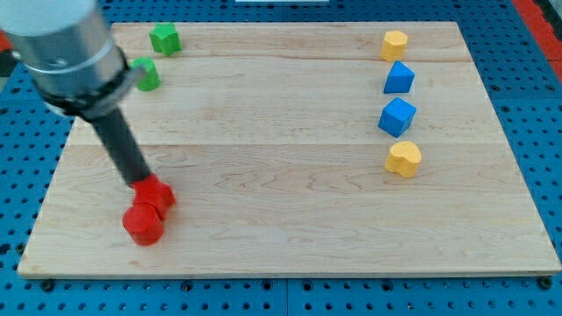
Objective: Push the red circle and red star towards the bottom right
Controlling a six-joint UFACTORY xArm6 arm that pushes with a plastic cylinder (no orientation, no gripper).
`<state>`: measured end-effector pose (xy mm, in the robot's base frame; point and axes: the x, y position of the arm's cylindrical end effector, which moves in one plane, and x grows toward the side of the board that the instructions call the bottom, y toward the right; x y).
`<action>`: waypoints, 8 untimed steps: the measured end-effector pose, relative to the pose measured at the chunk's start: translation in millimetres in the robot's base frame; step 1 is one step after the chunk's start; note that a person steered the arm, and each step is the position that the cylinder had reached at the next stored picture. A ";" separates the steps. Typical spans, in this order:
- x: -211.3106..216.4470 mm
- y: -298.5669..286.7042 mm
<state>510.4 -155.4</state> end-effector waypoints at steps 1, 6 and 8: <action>15.8 61.7; 100.4 -41.6; 77.3 25.4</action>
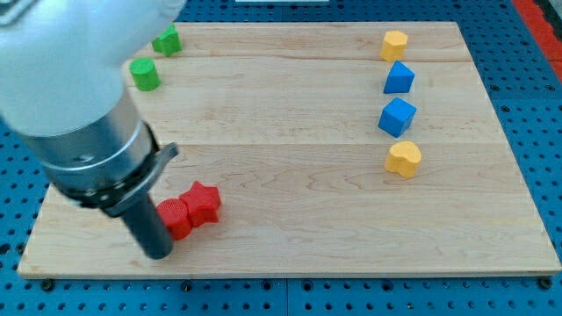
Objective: Push the red circle and red star towards the bottom right
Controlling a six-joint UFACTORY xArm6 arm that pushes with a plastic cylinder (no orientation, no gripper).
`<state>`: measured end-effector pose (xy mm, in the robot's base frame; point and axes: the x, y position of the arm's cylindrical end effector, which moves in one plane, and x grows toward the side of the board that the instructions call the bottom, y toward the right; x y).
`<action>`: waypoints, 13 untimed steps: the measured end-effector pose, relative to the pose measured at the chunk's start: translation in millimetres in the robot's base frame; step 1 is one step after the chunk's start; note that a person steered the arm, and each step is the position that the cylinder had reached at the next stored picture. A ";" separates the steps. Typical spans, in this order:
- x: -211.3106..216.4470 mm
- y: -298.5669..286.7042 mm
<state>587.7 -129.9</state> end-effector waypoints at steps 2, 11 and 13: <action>-48.6 25.8; -78.4 7.6; -36.2 81.3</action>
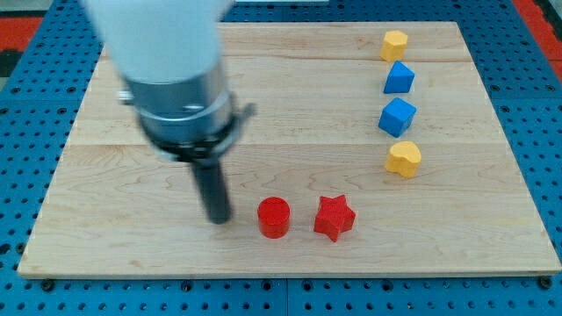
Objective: Push the red circle and red star towards the bottom right
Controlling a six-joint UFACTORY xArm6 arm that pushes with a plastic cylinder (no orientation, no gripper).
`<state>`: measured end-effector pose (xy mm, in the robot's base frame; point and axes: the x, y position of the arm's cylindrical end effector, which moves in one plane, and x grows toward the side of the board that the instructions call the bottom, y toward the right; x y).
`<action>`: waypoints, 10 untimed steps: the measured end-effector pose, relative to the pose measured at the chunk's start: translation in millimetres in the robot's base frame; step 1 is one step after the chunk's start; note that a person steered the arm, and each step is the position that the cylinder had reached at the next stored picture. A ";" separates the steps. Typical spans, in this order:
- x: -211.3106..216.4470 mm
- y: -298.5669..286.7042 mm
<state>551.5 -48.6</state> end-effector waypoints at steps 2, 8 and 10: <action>0.8 49.7; -38.7 43.8; -19.3 190.3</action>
